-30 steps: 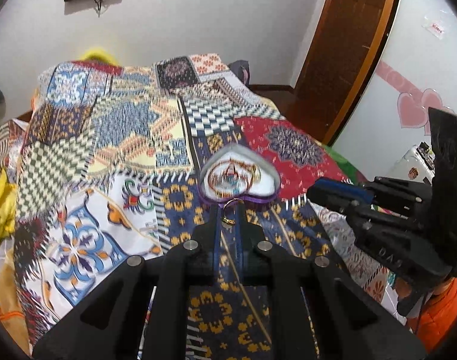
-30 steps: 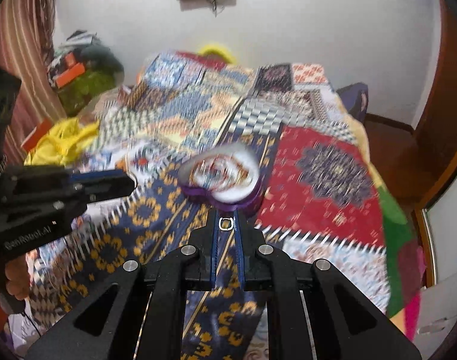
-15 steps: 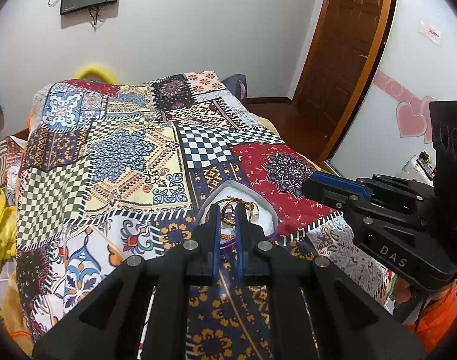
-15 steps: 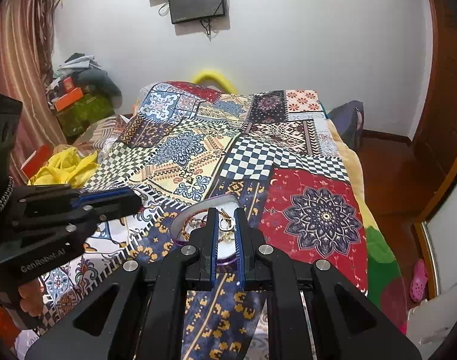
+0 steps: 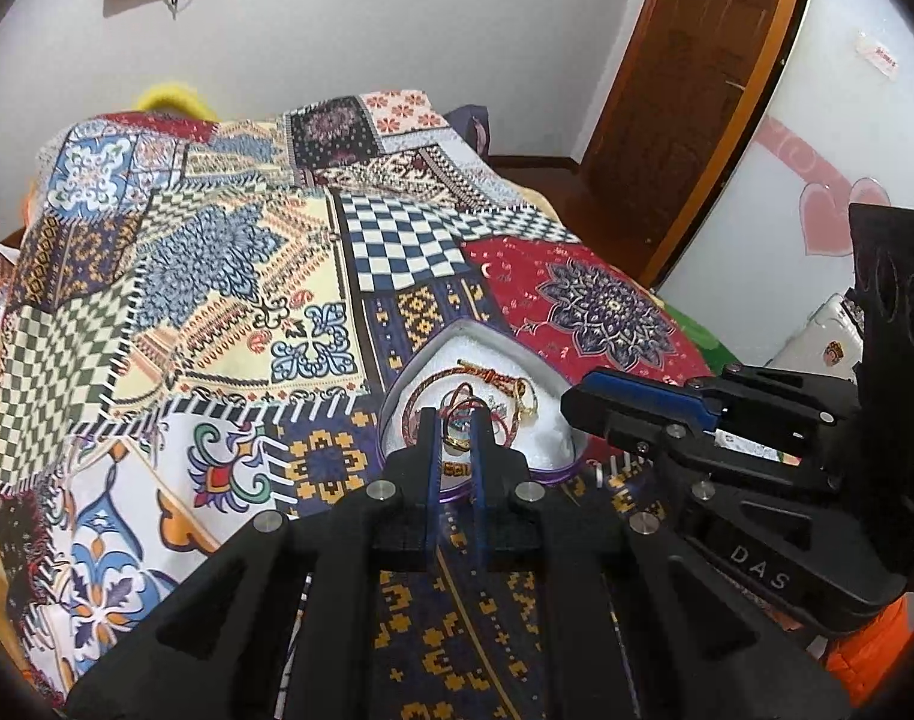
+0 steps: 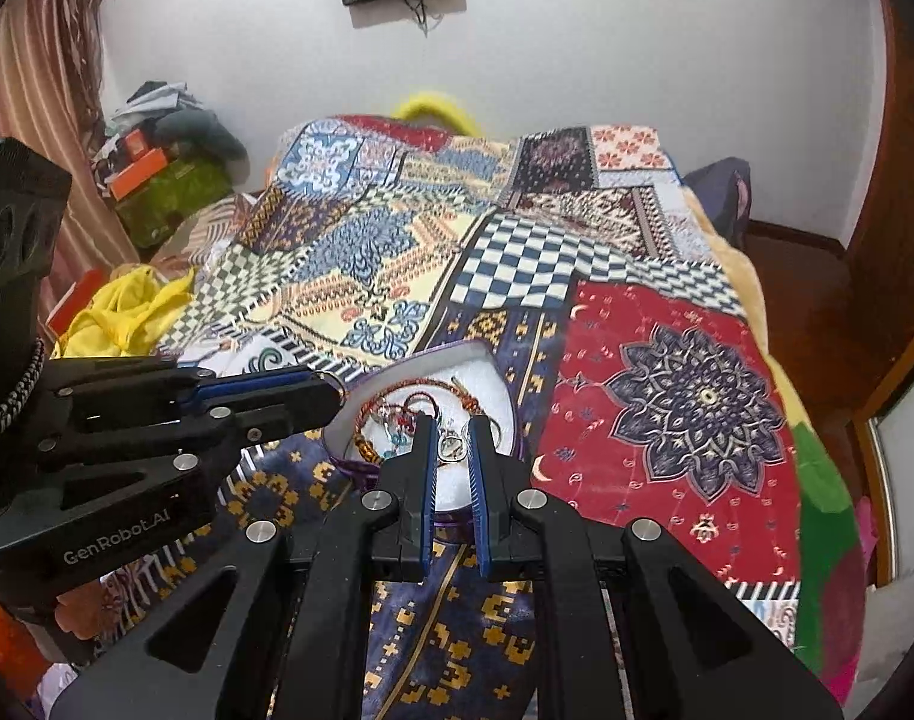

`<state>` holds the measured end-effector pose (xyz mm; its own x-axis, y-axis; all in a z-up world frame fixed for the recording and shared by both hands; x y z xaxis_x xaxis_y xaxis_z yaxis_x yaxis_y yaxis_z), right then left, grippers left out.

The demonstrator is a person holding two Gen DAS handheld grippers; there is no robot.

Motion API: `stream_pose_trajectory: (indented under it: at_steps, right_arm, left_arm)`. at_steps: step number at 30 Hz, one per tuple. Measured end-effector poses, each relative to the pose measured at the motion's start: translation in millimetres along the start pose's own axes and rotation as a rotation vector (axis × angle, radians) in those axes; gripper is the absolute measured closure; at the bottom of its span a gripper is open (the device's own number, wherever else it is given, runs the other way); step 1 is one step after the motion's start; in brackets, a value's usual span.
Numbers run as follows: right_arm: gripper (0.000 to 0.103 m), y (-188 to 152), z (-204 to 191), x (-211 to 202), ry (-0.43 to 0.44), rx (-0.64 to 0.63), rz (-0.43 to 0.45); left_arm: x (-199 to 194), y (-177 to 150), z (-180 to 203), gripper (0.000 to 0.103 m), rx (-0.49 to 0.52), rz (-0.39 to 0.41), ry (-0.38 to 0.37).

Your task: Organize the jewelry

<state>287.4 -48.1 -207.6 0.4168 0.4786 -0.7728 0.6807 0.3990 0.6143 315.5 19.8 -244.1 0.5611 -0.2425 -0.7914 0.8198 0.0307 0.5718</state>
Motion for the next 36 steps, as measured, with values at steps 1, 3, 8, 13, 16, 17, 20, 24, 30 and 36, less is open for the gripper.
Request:
stream_pose_trajectory:
  at_steps: [1, 3, 8, 13, 16, 17, 20, 24, 30, 36]
  right_arm:
    - [0.094, 0.0, 0.7, 1.4, 0.001, -0.001, -0.003]
    - [0.094, -1.3, 1.3, 4.8, 0.006, -0.003, -0.013]
    - [0.094, -2.0, 2.2, 10.6, 0.024, -0.008, -0.033]
    - [0.094, -3.3, 5.9, 14.3, 0.032, -0.002, -0.051]
    - [0.092, -3.7, 5.9, 13.0, 0.025, -0.004, -0.059]
    - [0.088, -3.8, 5.9, 12.2, 0.019, -0.006, -0.06]
    - [0.071, -2.8, 4.9, 5.2, 0.005, -0.008, -0.055]
    - [0.07, 1.8, 3.0, -12.9, -0.016, -0.008, -0.017]
    - [0.07, 10.7, -7.9, -58.4, -0.039, -0.02, 0.072]
    - [0.07, 23.2, -25.4, -128.4, -0.063, -0.032, 0.224]
  left_arm:
    - [2.6, 0.0, -0.2, 0.096, -0.001, -0.004, 0.0]
    - [6.5, -0.2, -0.8, 0.096, 0.0, -0.01, -0.002]
    - [16.0, 0.3, -1.3, 0.096, -0.007, -0.032, -0.015]
    - [18.3, 0.9, -1.6, 0.095, -0.008, -0.045, -0.021]
    - [14.0, 0.4, -0.2, 0.093, 0.001, -0.042, -0.01]
    - [10.5, 0.1, 0.5, 0.091, 0.006, -0.037, -0.001]
    - [-2.0, -0.9, 2.2, 0.083, 0.019, -0.017, 0.02]
    - [-30.7, 0.0, 3.8, 0.077, 0.026, 0.034, 0.049]
    - [-87.4, 9.4, 8.7, 0.072, 0.019, 0.136, 0.066]
    - [-167.3, 17.4, 29.9, 0.067, 0.043, 0.303, 0.095]
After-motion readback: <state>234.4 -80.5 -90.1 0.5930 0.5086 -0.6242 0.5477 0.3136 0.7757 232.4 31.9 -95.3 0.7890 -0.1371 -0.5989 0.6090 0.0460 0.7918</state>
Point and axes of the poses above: each gripper's, at about its wrist camera, not at the fingertips, and x roughly the way its jaws point, z to its right, y to its top, the point moved 8 cm from there along x, roughly the way its jaws point, and after that the axes turned 5 degrees about -z, right-handed, at the moved point
